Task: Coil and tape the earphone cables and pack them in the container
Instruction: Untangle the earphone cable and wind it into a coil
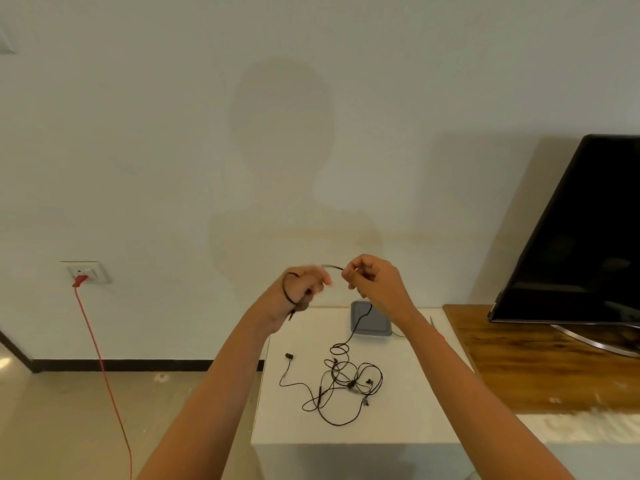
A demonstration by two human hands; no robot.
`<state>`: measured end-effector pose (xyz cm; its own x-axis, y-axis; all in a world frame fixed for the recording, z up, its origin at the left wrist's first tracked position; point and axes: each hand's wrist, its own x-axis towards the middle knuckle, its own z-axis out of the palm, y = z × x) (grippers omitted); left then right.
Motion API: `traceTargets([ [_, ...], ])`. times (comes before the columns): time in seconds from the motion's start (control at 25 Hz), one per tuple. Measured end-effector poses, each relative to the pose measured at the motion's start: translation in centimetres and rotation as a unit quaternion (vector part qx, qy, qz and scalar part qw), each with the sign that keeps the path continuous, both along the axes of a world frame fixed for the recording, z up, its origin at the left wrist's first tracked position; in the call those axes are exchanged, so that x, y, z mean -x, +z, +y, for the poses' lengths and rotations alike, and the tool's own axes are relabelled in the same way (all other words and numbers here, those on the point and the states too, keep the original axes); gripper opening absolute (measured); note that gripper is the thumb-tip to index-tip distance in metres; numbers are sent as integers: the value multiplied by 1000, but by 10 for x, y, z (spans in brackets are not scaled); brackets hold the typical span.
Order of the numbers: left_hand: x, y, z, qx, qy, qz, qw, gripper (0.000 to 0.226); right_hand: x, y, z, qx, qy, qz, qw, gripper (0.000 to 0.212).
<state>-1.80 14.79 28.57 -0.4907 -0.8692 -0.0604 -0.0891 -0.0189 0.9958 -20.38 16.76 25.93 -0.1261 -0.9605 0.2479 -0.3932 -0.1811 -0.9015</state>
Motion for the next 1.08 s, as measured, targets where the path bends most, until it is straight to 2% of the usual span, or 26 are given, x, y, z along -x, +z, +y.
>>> traceTargets([
  [0.08, -3, 9, -5, -65, 84, 186, 977, 34, 8, -16, 1, -10, 20, -30, 999, 17],
  [0.16, -9, 19, -12, -71, 117, 342, 930, 31, 18, -42, 4, -35, 44, -44, 997, 18],
  [0.24, -16, 27, -20, -47, 139, 436, 888, 27, 26, -70, 11, -76, 33, -52, 995, 20],
  [0.32, -20, 27, -25, -2, 147, 459, 876, 26, 32, -91, 17, -113, -3, -64, 992, 24],
  [0.4, -15, 19, -26, 52, 122, 409, 903, 30, 31, -93, 20, -116, -13, -71, 991, 25],
  [0.48, -3, 6, -19, 79, 74, 311, 944, 41, 23, -75, 20, -91, 18, -57, 994, 23],
  [0.6, 17, -18, -6, 134, -5, 85, 987, 32, 6, -40, 15, -43, 67, 16, 997, 23],
  [0.68, 27, -30, 1, 189, -14, -17, 982, 31, -4, -19, 11, -22, 67, 46, 996, 29],
  [0.8, 29, -24, 4, 173, 17, -70, 982, 30, -5, 1, 8, 8, 65, 69, 995, 31],
  [0.96, 20, -2, 0, 215, -27, -269, 938, 36, -4, -6, 11, -28, 94, 67, 993, 21],
  [1.04, 13, 1, -3, 229, -25, -324, 918, 42, -1, -13, 12, -32, 81, 41, 995, 13],
  [1.08, 9, 1, -5, 227, -15, -323, 919, 44, 4, -17, 12, -31, 78, 19, 996, 12],
])
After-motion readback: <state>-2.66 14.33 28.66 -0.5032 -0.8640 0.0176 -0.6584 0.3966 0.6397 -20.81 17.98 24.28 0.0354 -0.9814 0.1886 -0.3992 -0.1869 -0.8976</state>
